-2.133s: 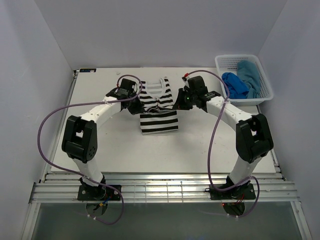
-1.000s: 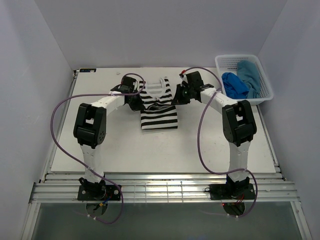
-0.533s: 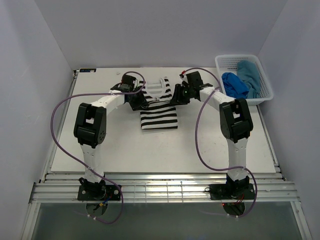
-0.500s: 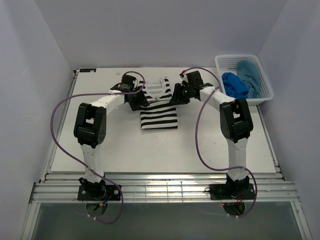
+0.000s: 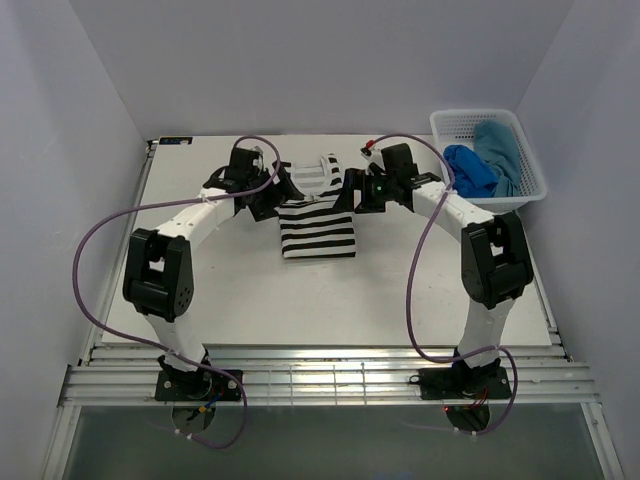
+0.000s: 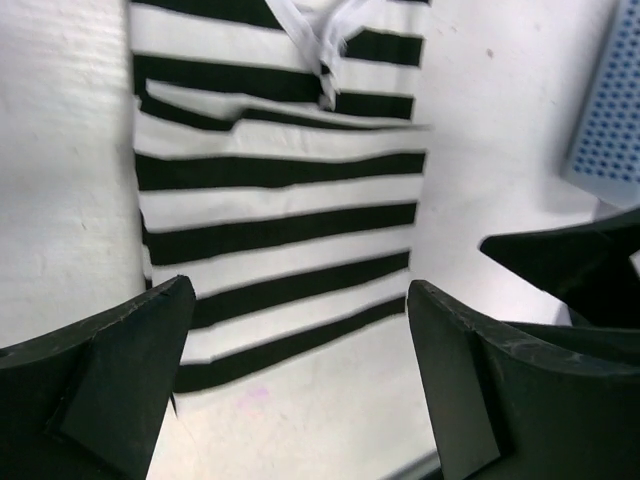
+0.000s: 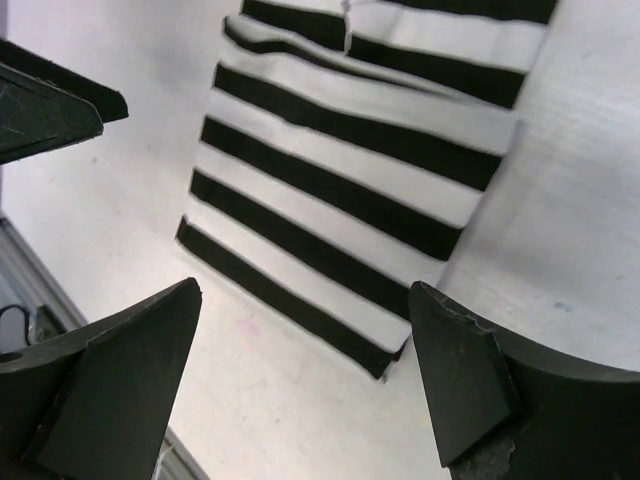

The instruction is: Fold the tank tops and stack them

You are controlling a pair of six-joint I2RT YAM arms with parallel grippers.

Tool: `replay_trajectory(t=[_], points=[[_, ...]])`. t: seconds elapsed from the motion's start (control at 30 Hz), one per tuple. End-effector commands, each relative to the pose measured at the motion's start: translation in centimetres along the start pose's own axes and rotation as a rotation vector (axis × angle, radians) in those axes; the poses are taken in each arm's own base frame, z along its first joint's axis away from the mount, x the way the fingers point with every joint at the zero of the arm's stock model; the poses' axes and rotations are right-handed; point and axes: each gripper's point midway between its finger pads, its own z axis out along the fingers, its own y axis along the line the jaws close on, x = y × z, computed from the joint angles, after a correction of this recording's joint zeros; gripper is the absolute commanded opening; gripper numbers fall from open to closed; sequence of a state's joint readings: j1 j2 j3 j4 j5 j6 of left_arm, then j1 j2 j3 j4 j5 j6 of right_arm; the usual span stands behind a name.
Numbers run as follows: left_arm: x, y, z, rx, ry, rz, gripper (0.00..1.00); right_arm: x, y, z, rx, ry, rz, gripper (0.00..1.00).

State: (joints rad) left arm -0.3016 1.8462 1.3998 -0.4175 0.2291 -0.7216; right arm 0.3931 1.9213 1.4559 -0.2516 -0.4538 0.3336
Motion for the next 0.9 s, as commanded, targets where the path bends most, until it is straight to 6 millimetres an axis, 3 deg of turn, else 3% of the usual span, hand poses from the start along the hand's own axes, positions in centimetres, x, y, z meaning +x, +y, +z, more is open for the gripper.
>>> replay_trajectory(t=[0.0, 0.07, 0.1, 0.23, 0.53, 0.77, 0.87], points=[[1.6, -3.2, -2.9, 0.153, 0.011, -0.004, 0.98, 1.7, 3.3, -0.7, -0.112, 0.01, -0.018, 0.9], [3.9, -2.4, -2.5, 0.163, 0.058, -0.018, 0.98, 2.5, 3.9, -0.5, -0.146, 0.015, -0.013, 0.9], [5.3, -1.7, -2.1, 0.155, 0.095, -0.031, 0.98, 3.9, 4.0, -0.3, -0.153, 0.039, 0.005, 0.9], [7.6, -0.3, -1.1, 0.138, 0.167, -0.053, 0.98, 6.2, 4.0, -0.3, -0.164, 0.061, 0.03, 0.9], [10.1, 3.2, 1.4, 0.047, 0.231, -0.066, 0.98, 10.2, 1.2, 1.8, -0.125, 0.147, 0.085, 0.9], [12.9, 5.1, 0.5, 0.0, 0.284, -0.078, 0.98, 13.0, 0.3, 0.9, -0.093, 0.171, 0.122, 0.9], [15.1, 6.2, -0.4, -0.029, 0.31, -0.073, 0.98, 13.9, 0.7, 0.3, -0.103, 0.159, 0.127, 0.9]])
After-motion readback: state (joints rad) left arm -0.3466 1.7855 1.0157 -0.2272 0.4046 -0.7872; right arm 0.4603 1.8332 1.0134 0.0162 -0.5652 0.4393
